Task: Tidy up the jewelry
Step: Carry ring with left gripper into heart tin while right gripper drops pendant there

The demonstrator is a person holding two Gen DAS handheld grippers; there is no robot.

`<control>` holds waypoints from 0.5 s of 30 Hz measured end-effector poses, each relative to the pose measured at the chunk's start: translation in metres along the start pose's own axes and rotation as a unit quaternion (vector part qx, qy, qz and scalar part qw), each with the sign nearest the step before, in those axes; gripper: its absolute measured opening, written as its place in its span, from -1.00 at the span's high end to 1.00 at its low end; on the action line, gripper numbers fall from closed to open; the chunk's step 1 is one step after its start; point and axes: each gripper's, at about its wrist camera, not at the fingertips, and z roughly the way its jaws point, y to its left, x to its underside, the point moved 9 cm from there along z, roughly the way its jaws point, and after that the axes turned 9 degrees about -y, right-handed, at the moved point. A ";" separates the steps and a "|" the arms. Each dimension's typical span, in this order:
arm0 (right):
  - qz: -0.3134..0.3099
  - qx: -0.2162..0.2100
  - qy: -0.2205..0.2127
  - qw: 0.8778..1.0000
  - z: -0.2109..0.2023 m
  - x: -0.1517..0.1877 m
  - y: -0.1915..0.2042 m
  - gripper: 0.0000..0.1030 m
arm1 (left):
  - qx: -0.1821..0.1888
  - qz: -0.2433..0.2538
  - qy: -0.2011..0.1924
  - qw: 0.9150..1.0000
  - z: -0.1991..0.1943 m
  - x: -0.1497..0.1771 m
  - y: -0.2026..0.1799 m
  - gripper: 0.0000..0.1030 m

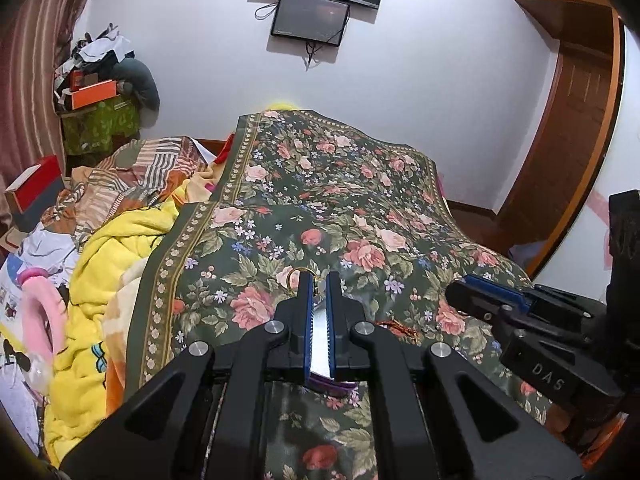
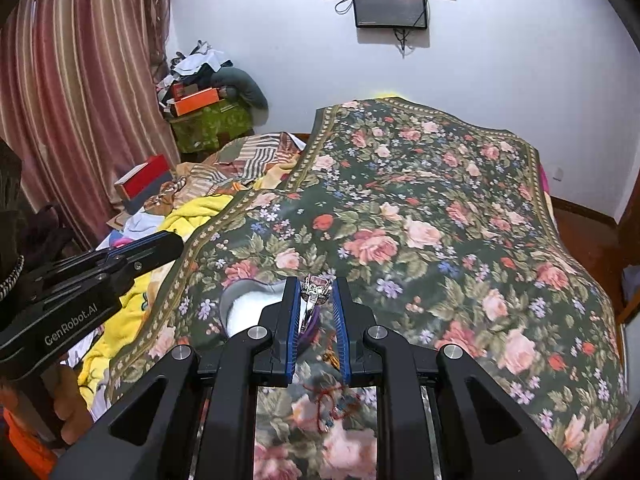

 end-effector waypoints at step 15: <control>-0.008 -0.033 0.036 0.999 0.045 0.013 0.019 0.72 | 0.008 -0.001 0.046 0.999 0.039 0.026 0.015 0.92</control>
